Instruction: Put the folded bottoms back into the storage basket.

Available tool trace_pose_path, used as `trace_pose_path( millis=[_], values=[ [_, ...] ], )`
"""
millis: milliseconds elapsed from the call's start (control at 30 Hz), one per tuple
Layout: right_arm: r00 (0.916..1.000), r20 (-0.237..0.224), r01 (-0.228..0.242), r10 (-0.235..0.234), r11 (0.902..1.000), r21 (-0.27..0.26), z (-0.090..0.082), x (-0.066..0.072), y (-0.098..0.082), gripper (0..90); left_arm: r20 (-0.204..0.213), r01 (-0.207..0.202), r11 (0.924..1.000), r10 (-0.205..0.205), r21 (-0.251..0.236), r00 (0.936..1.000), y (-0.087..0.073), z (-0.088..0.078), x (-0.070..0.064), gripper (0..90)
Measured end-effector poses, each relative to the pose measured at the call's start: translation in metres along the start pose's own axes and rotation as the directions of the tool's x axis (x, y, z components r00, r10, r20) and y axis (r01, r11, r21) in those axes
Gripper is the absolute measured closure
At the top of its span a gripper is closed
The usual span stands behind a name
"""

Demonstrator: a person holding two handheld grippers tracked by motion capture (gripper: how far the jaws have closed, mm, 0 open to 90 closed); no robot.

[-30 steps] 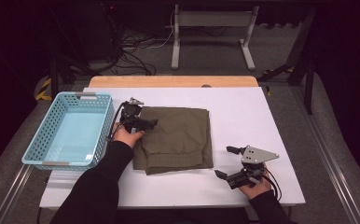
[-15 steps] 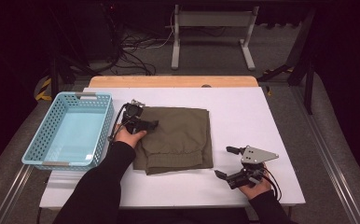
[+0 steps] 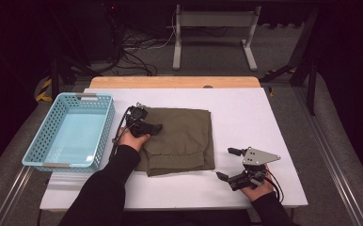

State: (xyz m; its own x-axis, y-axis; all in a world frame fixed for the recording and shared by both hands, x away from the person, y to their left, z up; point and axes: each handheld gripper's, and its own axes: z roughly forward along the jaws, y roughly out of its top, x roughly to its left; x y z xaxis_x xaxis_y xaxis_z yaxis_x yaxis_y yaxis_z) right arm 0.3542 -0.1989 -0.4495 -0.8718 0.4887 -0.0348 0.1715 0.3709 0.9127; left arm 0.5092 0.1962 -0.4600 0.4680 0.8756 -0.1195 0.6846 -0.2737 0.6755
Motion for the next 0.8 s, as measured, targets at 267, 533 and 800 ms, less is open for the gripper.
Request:
trace_pose_path(
  millis=[267,533,800],
  values=[
    [1.0000,0.001,0.005,-0.005,1.0000,0.002,0.000,0.000,0.000,4.0,-0.028,-0.027,0.9991,0.026,-0.031,0.9993,-0.005,0.002,-0.003,0.2],
    [1.0000,0.002,0.008,-0.008,1.0000,0.000,0.000,0.001,0.000,4.3,-0.040,-0.057,0.9976,0.055,-0.039,0.9977,-0.007,0.001,-0.010,7.9],
    [1.0000,0.000,0.010,-0.010,1.0000,0.000,0.000,0.001,0.000,5.0,-0.066,-0.016,0.9990,0.013,-0.042,0.9977,-0.008,0.001,-0.017,12.7]
  ],
)
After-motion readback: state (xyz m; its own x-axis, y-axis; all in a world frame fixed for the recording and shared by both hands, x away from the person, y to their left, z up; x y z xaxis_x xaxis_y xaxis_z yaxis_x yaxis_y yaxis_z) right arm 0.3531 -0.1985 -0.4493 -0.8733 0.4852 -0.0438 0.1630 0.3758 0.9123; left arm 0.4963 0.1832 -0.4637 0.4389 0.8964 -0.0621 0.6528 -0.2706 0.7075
